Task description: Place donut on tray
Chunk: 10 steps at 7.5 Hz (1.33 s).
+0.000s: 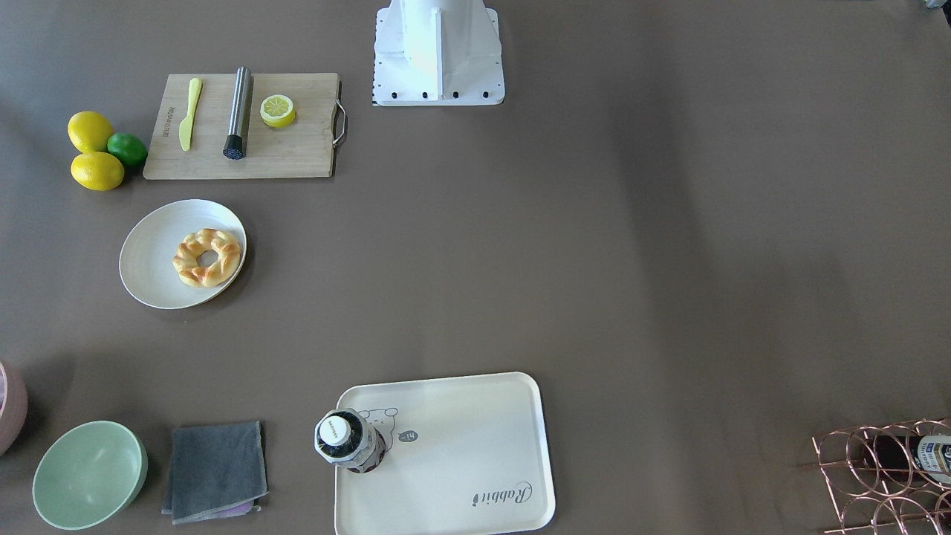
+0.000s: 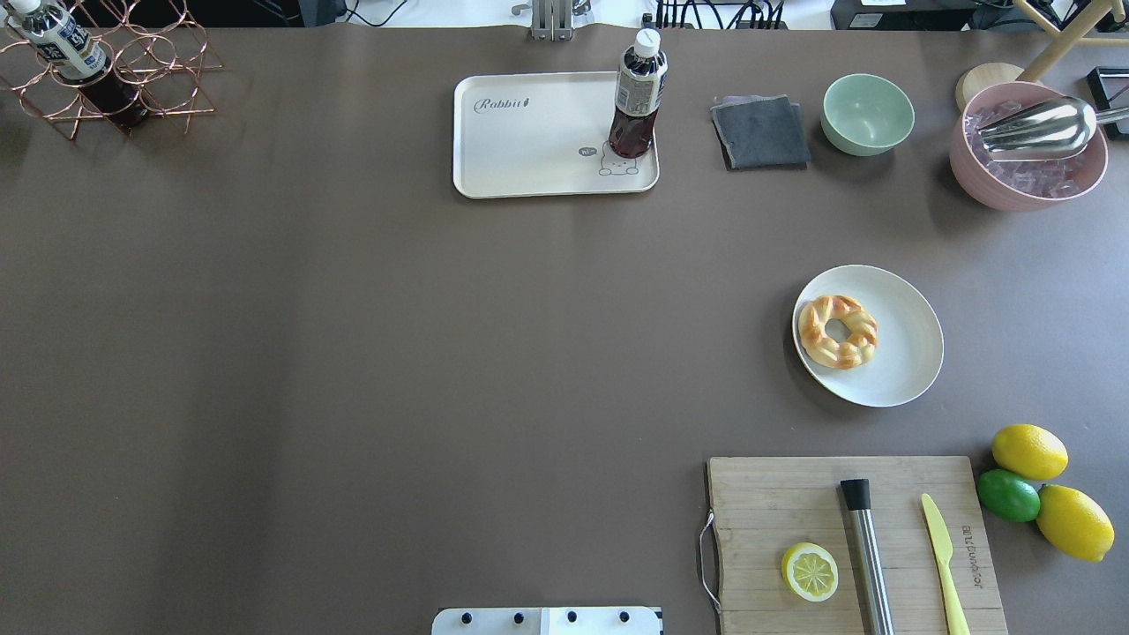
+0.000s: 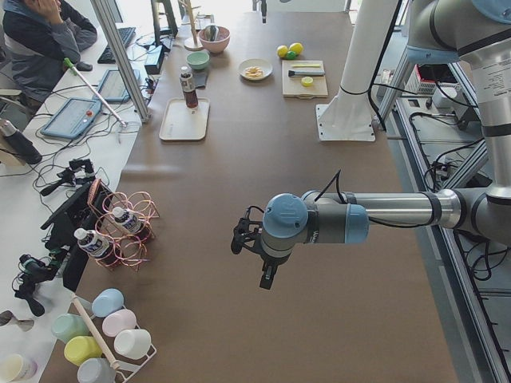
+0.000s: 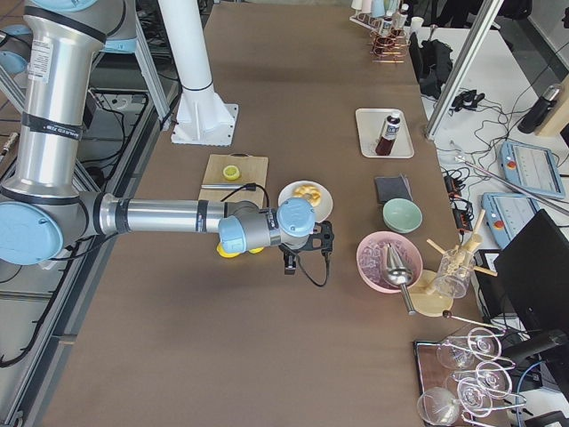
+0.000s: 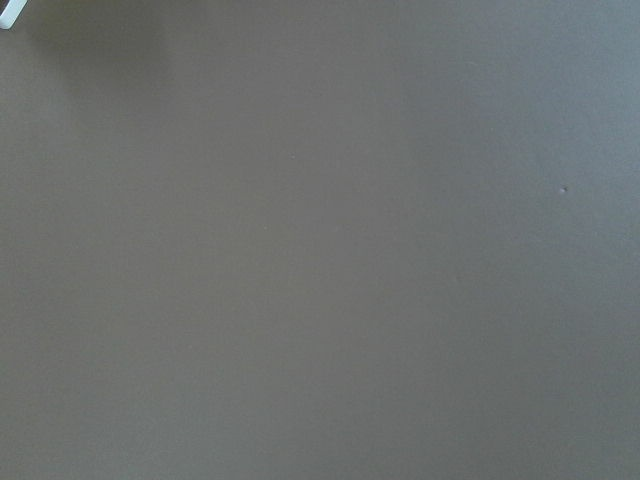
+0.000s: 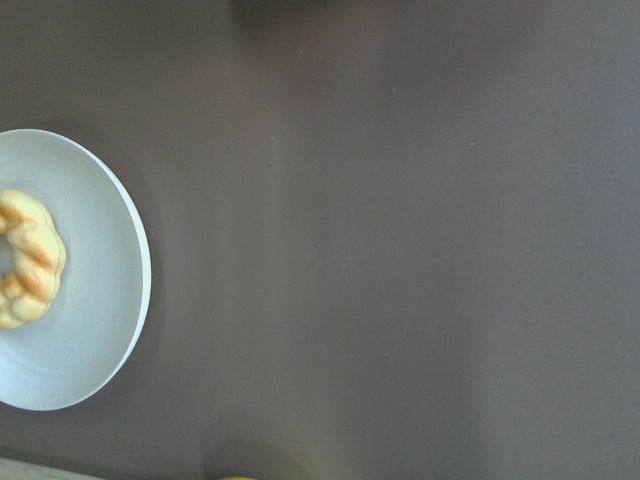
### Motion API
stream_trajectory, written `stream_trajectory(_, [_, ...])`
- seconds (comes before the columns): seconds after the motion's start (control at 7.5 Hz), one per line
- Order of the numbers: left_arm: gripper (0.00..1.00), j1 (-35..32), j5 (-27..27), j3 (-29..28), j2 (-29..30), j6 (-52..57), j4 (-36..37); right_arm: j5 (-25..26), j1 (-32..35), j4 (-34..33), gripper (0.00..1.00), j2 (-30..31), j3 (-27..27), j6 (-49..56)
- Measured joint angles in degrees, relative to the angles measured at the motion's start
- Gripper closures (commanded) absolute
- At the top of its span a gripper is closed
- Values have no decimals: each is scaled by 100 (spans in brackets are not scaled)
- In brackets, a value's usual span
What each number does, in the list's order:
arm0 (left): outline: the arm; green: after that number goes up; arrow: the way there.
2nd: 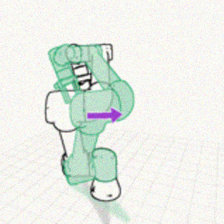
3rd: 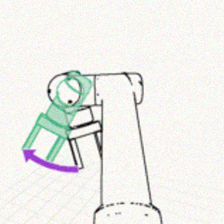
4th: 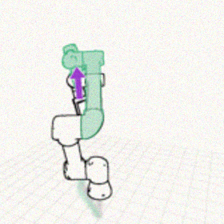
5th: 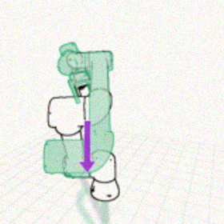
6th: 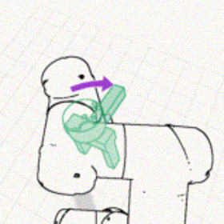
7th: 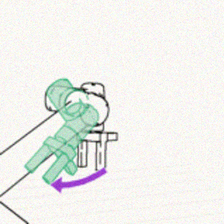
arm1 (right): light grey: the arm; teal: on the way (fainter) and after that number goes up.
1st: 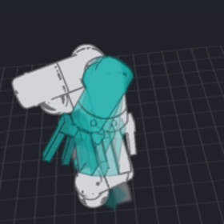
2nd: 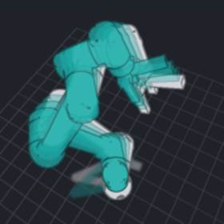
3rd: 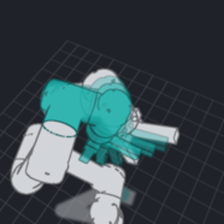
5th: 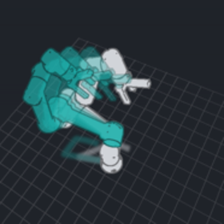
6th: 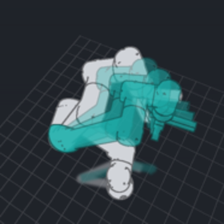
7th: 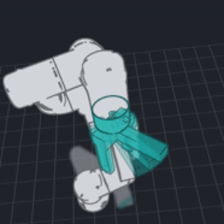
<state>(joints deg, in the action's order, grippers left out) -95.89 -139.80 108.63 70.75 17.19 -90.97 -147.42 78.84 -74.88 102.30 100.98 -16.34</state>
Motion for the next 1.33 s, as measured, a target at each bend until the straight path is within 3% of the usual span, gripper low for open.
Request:
stream_trajectory(0.4, [3,0,5,-12,0,-9,0,646,-1222,1179,0,-563,-342,-2215])
stream_trajectory(0.8, [2,-1,5,-13,6,-12,0,1383,-1970,2009,3,-995,-928,-2576])
stream_trajectory(1.33, [3,-15,5,-4,9,-14,0,1683,-2374,2365,33,-1344,-1283,-2807])
